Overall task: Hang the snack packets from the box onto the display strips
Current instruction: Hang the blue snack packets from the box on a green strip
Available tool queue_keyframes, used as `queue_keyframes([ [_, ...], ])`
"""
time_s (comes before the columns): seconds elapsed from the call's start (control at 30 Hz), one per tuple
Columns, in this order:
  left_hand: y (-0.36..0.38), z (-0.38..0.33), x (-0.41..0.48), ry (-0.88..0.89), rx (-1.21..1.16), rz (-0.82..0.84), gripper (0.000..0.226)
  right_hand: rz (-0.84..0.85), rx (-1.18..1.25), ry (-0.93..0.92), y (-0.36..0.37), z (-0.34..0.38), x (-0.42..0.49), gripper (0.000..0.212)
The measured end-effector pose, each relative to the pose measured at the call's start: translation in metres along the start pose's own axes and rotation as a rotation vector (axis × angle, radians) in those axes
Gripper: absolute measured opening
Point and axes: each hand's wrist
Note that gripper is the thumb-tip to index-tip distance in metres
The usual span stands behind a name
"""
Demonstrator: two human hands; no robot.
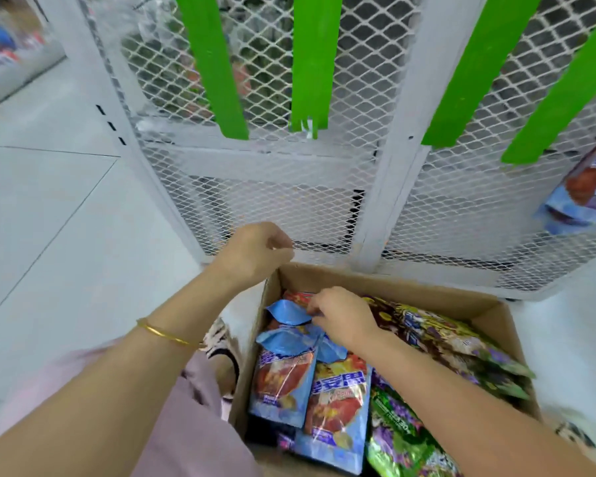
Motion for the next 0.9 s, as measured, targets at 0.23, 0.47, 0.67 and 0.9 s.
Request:
queue_keyframes([
  [0.23, 0.004, 0.004, -0.006, -0.106, 0.02, 0.063, 0.022, -0.201, 0.147, 0.015, 0.005, -0.008, -0.009, 0.017],
  [0.47, 0.026, 0.001, -0.019, -0.574, -0.458, 0.297, 0.048, -0.472, 0.475, -0.068, -0.039, -0.01, -0.066, 0.018],
  [0.67, 0.048, -0.015, -0.025, -0.456, -0.939, 0.372, 0.015, -0.472, 0.697, -0.189, -0.055, -0.031, -0.13, 0.013],
  [0.9, 0.063, -0.055, -0.049, -0.183, -0.774, 0.345, 0.023, -0.475, 1.304, 0.146, -0.081, -0.059, -0.141, 0.024],
])
Point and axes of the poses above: each hand's wrist, its own x-axis towards the middle knuckle, its own y-axis out of the palm, z = x × y, and after that the axes turned 3 degrees about z, right-handed
